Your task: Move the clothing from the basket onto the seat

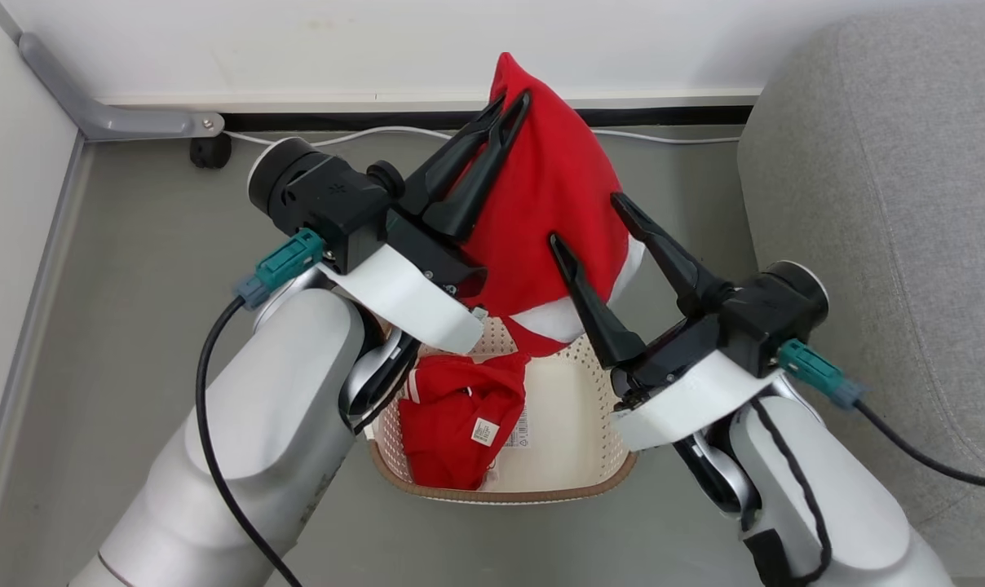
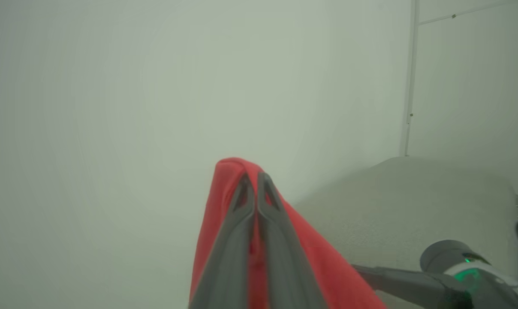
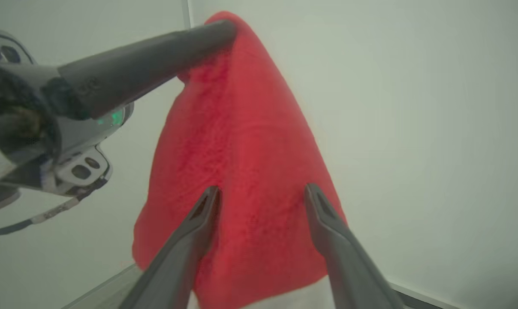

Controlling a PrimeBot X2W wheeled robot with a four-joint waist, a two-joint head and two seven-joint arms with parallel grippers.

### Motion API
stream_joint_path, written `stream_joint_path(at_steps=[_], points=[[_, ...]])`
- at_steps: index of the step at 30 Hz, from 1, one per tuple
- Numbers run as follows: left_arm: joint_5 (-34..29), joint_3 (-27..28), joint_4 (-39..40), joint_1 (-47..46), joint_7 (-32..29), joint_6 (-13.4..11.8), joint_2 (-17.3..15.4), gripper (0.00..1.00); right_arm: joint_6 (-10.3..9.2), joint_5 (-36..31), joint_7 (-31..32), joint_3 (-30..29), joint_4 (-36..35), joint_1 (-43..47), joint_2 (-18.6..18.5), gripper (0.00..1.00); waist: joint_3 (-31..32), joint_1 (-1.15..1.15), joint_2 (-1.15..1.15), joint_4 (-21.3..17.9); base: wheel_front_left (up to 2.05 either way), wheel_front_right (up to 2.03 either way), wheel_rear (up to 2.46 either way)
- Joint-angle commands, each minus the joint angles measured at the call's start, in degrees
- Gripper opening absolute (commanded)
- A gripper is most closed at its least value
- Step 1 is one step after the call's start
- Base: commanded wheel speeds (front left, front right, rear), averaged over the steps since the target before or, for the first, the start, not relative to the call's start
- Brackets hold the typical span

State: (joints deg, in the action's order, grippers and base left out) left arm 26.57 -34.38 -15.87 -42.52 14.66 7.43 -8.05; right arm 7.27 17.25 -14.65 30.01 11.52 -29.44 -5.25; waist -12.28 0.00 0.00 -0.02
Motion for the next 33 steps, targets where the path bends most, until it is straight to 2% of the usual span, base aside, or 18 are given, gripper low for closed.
stream_joint_path(at_steps=[1, 6, 12, 13, 14, 15, 19, 20, 21, 27, 33], points=[[-0.19, 1.56, 1.84, -2.84, 0.34, 0.06, -0.99, 0.0, 0.22, -0.61, -0.35, 1.45, 1.04, -1.62, 1.06, 1.0, -0.21, 0.0, 0.0, 0.39, 0.0, 0.0, 0.0], [0.27, 0.41, 2.44, -3.02, 0.34, 0.06, -0.5, 0.0, 0.22, 0.98, -0.35, 4.92, 10.59, -5.08, 1.78, 1.0, -0.58, 0.0, 0.0, 1.72, 0.0, 0.0, 0.0], [0.79, -0.73, 2.78, -2.75, 0.34, 0.06, 0.01, 0.0, 0.22, 3.98, -0.35, 8.03, 17.84, -9.58, 2.26, 1.0, -0.84, 0.0, 0.0, 2.78, 0.0, 0.0, 0.0], [0.85, -0.91, 2.75, -2.6, 0.34, 0.06, 0.08, 0.0, 0.22, 4.55, -0.35, 8.38, 18.64, -10.14, 2.3, 0.91, -0.83, 0.0, 0.0, 2.88, 0.0, 0.0, 0.0], [0.91, -1.06, 2.67, -2.46, 0.34, 0.06, 0.13, 0.0, 0.22, 4.92, -0.35, 8.75, 19.02, -10.72, 2.32, 0.13, -0.83, 0.0, 0.0, 2.96, 0.0, 0.0, 0.0], [0.95, -1.19, 2.59, -2.33, 0.34, 0.06, 0.17, 0.0, 0.22, 5.91, -0.35, 8.79, 18.69, -11.01, 2.33, 0.0, -0.83, 0.0, 0.0, 3.01, 0.0, 0.0, 0.0], [0.73, -0.99, 2.28, -1.65, 0.34, 0.06, 0.16, 0.0, 0.22, 6.43, -0.35, 8.72, 17.49, -11.19, 2.35, 0.0, -0.8, 0.0, 0.0, 2.75, 0.0, 0.0, 0.0], [0.68, -0.65, 2.41, -1.45, 0.34, 0.06, 0.26, 0.31, 0.22, 6.35, -0.35, 8.27, 17.17, -11.08, 2.35, 0.0, -0.85, 0.0, 0.0, 2.64, 0.0, 0.0, 0.0], [0.59, -0.32, 2.52, -1.2, 0.34, 0.06, 0.31, 1.0, 0.22, 6.09, -0.35, 7.86, 16.92, -10.93, 2.35, 0.0, -0.86, 0.0, 0.0, 2.51, 0.0, 0.0, 0.0], [-0.1, 0.23, 2.37, 0.17, 0.34, 0.06, 0.0, 1.0, 0.22, 5.58, -0.35, 5.95, 15.79, -9.58, 2.36, 0.0, -0.78, 0.0, 0.0, 1.62, 0.0, 0.0, 0.0], [0.58, -2.02, 1.9, 1.84, 0.34, 0.06, -1.17, 1.0, 0.22, 5.01, -0.35, 1.79, 13.53, -7.16, 2.36, 0.0, -0.2, 0.0, 0.0, 0.28, 0.0, 0.0, 0.0]])
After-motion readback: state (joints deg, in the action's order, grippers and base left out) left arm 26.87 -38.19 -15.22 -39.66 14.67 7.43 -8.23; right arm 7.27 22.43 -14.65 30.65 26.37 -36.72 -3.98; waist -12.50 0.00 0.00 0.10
